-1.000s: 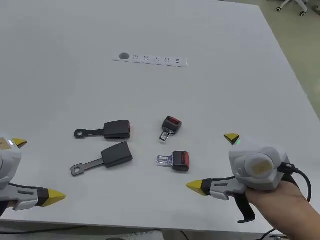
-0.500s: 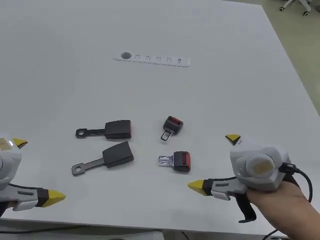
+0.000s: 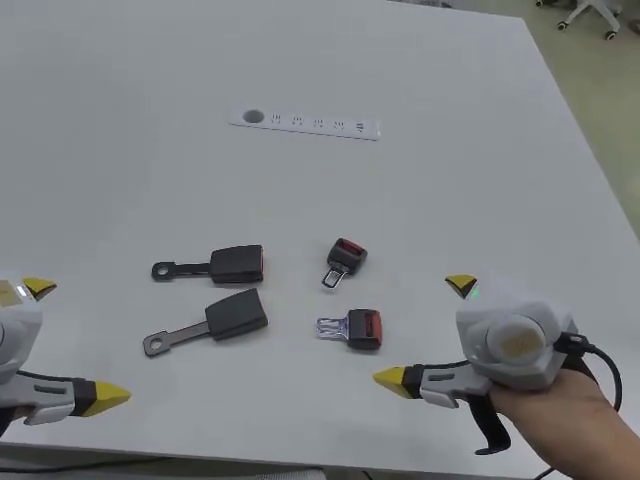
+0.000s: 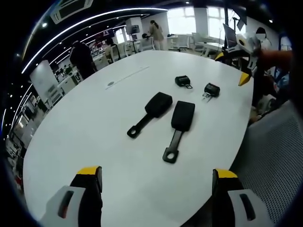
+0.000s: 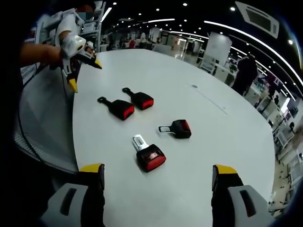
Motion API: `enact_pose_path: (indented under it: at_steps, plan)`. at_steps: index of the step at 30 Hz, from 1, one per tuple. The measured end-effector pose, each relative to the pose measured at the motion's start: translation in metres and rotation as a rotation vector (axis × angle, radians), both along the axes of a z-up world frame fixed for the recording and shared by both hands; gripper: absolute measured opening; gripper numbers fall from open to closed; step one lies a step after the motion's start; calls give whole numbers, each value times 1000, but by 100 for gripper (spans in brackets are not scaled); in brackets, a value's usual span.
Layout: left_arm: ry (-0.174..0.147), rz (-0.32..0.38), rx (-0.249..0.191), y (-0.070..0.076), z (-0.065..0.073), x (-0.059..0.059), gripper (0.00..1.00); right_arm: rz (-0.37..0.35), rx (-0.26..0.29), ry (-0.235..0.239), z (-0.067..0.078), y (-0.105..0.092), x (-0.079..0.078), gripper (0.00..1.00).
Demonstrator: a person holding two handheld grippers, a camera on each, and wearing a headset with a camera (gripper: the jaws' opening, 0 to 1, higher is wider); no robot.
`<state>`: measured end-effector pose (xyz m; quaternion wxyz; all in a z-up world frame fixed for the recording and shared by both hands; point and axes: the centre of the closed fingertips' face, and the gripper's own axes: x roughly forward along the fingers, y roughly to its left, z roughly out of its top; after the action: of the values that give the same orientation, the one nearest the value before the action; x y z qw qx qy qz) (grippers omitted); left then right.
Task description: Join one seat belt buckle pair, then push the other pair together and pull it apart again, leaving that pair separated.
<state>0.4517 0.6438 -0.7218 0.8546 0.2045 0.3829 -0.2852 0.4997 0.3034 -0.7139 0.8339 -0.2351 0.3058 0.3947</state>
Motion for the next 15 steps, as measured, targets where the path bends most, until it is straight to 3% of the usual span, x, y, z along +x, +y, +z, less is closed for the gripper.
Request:
enact_pose_path:
  at_steps: [3,8,12,15]
  plan:
    - [9,3,-3,0,-1,0,98,1,-1,1,1,1,-1,93]
    - [-9,21,-19,0,2,3,98,34,-14,-2,3,4,-2,89]
    - [-8,21,-14,0,0,3,98,31,-11,-11,7,2,7,88]
    - [10,30,-15,0,-3,1,97,26,-7,-6,5,5,7,87]
